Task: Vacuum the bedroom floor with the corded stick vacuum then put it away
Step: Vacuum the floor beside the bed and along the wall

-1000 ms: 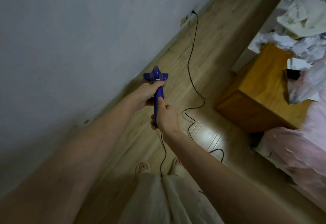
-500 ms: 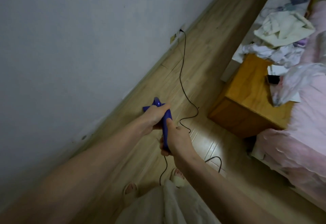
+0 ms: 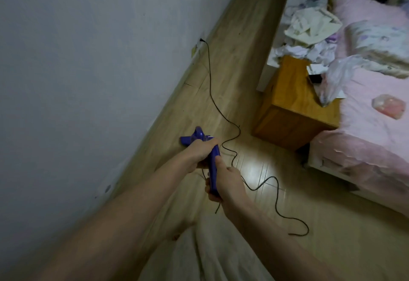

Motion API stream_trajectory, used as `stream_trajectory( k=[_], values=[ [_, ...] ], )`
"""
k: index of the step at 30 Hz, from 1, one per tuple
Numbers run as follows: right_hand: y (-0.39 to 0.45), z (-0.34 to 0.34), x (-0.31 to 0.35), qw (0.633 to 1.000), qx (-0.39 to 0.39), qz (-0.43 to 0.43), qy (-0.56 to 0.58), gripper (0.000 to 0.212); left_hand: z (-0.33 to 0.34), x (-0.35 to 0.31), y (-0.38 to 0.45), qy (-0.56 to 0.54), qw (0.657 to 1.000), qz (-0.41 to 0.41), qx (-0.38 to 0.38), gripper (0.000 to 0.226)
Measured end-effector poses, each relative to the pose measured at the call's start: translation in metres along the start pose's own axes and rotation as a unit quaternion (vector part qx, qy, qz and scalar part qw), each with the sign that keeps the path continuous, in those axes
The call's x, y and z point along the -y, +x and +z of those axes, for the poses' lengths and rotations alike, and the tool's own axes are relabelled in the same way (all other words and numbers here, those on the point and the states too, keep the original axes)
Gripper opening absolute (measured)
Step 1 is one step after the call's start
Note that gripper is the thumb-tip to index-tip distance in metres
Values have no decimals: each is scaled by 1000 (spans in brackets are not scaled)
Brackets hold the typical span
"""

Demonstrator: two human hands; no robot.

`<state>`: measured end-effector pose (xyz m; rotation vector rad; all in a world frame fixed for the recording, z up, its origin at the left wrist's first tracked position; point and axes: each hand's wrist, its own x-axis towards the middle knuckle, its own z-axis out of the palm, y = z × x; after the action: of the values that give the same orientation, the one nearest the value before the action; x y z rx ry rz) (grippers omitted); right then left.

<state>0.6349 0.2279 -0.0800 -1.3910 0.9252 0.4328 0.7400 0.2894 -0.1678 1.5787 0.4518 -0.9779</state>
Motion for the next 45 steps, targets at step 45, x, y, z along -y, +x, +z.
stream_trajectory(
  k=[45],
  values=[
    [217,34,156,995,5,-59,-78,42,-36,-183,182,-45,998,-47,-10,32]
  ],
)
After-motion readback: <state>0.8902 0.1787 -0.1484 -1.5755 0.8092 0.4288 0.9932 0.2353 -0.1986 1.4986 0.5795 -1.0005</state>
